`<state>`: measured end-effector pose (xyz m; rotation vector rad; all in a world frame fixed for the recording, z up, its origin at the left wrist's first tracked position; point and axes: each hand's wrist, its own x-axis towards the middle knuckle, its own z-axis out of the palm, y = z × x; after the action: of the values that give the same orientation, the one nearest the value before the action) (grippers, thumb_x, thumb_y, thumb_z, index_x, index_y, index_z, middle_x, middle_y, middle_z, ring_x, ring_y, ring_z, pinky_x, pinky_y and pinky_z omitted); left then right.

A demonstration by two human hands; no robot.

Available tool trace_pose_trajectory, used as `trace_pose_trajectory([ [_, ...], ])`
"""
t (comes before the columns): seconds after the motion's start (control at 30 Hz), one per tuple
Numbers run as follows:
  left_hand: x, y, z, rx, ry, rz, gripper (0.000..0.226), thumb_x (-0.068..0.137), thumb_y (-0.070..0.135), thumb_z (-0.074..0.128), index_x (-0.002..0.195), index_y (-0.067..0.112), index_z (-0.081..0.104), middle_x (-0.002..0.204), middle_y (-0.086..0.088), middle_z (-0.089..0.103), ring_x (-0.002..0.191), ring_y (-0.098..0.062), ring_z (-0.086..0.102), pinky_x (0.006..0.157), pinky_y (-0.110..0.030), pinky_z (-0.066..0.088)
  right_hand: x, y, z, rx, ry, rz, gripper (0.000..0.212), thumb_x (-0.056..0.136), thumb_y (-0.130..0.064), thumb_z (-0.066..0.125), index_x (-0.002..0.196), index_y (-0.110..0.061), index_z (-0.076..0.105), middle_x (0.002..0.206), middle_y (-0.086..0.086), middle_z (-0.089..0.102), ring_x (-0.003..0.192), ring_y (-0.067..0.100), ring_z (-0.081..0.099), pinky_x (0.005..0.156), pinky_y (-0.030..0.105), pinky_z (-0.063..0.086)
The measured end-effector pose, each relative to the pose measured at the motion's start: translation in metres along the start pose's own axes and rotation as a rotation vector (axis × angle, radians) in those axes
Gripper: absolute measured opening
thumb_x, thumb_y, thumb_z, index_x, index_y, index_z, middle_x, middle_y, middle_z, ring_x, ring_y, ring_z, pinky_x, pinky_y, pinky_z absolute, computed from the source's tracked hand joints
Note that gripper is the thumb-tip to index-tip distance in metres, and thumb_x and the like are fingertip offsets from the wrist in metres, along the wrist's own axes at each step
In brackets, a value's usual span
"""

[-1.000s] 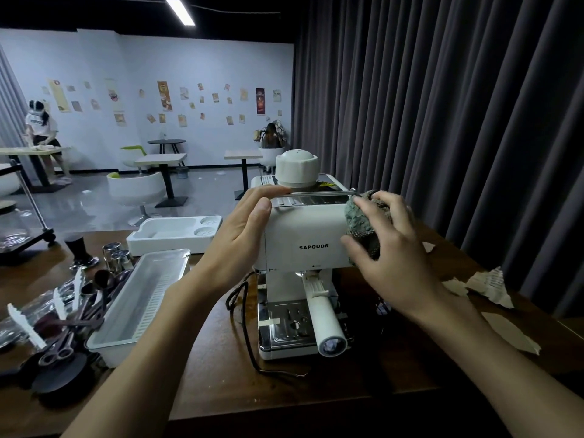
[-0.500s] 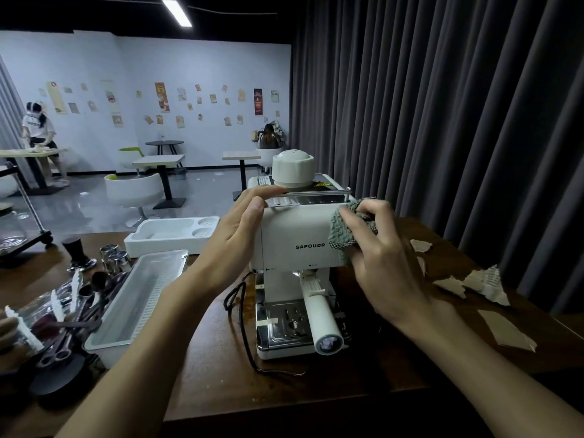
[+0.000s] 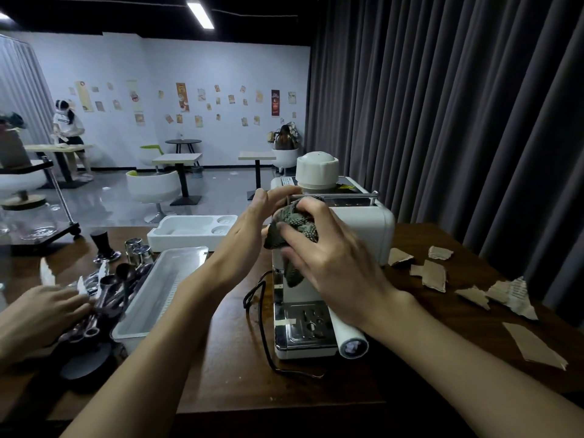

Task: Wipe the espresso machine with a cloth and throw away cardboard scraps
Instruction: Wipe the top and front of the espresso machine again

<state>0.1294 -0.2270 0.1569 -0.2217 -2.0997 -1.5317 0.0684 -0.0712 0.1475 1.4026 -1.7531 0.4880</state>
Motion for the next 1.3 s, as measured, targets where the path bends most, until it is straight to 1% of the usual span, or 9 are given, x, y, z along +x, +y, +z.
trace_pose_trajectory([
  [0.27, -0.001, 0.003, 0.002, 0.026, -0.016, 0.012, 0.045, 0.099, 0.053, 0.02, 0.127, 0.041, 0.054, 0.132, 0.017, 0.061, 0.124, 0.002, 0.054, 0.087, -0.011, 0.046, -0.017, 0.025, -0.002, -0.124, 0.021, -0.125, 0.036, 0.082, 0.002, 0.07, 0.117, 0.001, 0.066, 0.116, 0.024, 0.06, 0.095, 0.036, 0.056, 0.078, 0.044, 0.053],
  [0.33, 0.0, 0.001, 0.002, 0.134, -0.018, 0.03, 0.033, 0.098, 0.055, 0.034, 0.125, 0.047, 0.051, 0.131, 0.014, 0.06, 0.117, -0.003, 0.058, 0.084, -0.018, 0.052, -0.03, 0.039, -0.006, -0.112, 0.06, -0.071, 0.036, 0.079, 0.002, 0.074, 0.115, 0.002, 0.068, 0.112, 0.025, 0.06, 0.095, 0.038, 0.058, 0.08, 0.045, 0.054],
  [0.47, 0.003, -0.008, 0.002, 0.283, -0.009, 0.066, 0.031, 0.096, 0.05, 0.05, 0.126, 0.048, 0.043, 0.135, 0.008, 0.056, 0.12, -0.01, 0.057, 0.095, -0.047, 0.055, -0.047, 0.052, -0.012, -0.062, 0.138, 0.086, 0.035, 0.081, 0.002, 0.073, 0.116, 0.001, 0.068, 0.108, 0.023, 0.058, 0.098, 0.039, 0.06, 0.084, 0.047, 0.054],
  [0.87, 0.007, -0.009, -0.003, 0.176, -0.009, 0.078, 0.035, 0.092, 0.047, 0.056, 0.126, 0.041, 0.047, 0.133, 0.001, 0.059, 0.12, -0.023, 0.06, 0.099, -0.055, 0.051, -0.03, 0.032, -0.011, -0.073, 0.007, -0.029, 0.026, 0.081, -0.003, 0.074, 0.107, -0.002, 0.07, 0.112, 0.023, 0.059, 0.096, 0.037, 0.061, 0.08, 0.044, 0.058],
  [0.97, 0.007, -0.01, -0.002, 0.18, -0.019, 0.082, 0.031, 0.097, 0.039, 0.054, 0.127, 0.042, 0.048, 0.133, 0.004, 0.059, 0.12, -0.017, 0.06, 0.098, -0.045, 0.053, -0.028, 0.034, -0.008, -0.09, -0.064, -0.099, 0.025, 0.083, -0.001, 0.073, 0.108, -0.004, 0.069, 0.113, 0.021, 0.059, 0.092, 0.036, 0.06, 0.069, 0.045, 0.055],
  [1.1, 0.003, -0.007, 0.003, 0.326, 0.074, 0.093, 0.03, 0.102, 0.029, 0.053, 0.127, 0.044, 0.046, 0.141, 0.003, 0.048, 0.119, -0.009, 0.05, 0.087, -0.008, 0.044, -0.042, 0.04, -0.016, -0.099, -0.034, 0.033, 0.027, 0.081, 0.002, 0.072, 0.108, -0.002, 0.07, 0.111, 0.022, 0.059, 0.091, 0.039, 0.06, 0.071, 0.044, 0.057],
  [1.13, 0.003, -0.007, 0.005, 0.365, 0.112, 0.083, 0.032, 0.102, 0.03, 0.054, 0.129, 0.044, 0.047, 0.141, 0.001, 0.044, 0.124, -0.012, 0.045, 0.092, -0.01, 0.042, -0.046, 0.04, -0.018, -0.103, -0.027, 0.081, 0.029, 0.08, 0.002, 0.073, 0.109, -0.002, 0.07, 0.111, 0.021, 0.058, 0.092, 0.039, 0.06, 0.073, 0.044, 0.057],
  [1.23, -0.001, -0.007, 0.007, 0.385, 0.187, 0.056, 0.037, 0.1, 0.033, 0.056, 0.131, 0.052, 0.048, 0.132, 0.001, 0.038, 0.13, -0.023, 0.038, 0.106, -0.046, 0.045, -0.056, 0.037, -0.023, -0.113, -0.065, 0.191, 0.035, 0.076, 0.002, 0.077, 0.11, -0.005, 0.07, 0.112, 0.017, 0.056, 0.095, 0.037, 0.061, 0.074, 0.044, 0.058],
  [1.3, -0.007, -0.008, 0.008, 0.355, 0.191, 0.064, 0.047, 0.101, 0.029, 0.056, 0.135, 0.056, 0.041, 0.132, 0.006, 0.036, 0.128, -0.017, 0.039, 0.106, -0.049, 0.047, -0.063, 0.035, -0.026, -0.092, -0.068, 0.275, 0.034, 0.077, 0.001, 0.077, 0.109, -0.007, 0.071, 0.112, 0.015, 0.056, 0.096, 0.034, 0.062, 0.078, 0.04, 0.056],
])
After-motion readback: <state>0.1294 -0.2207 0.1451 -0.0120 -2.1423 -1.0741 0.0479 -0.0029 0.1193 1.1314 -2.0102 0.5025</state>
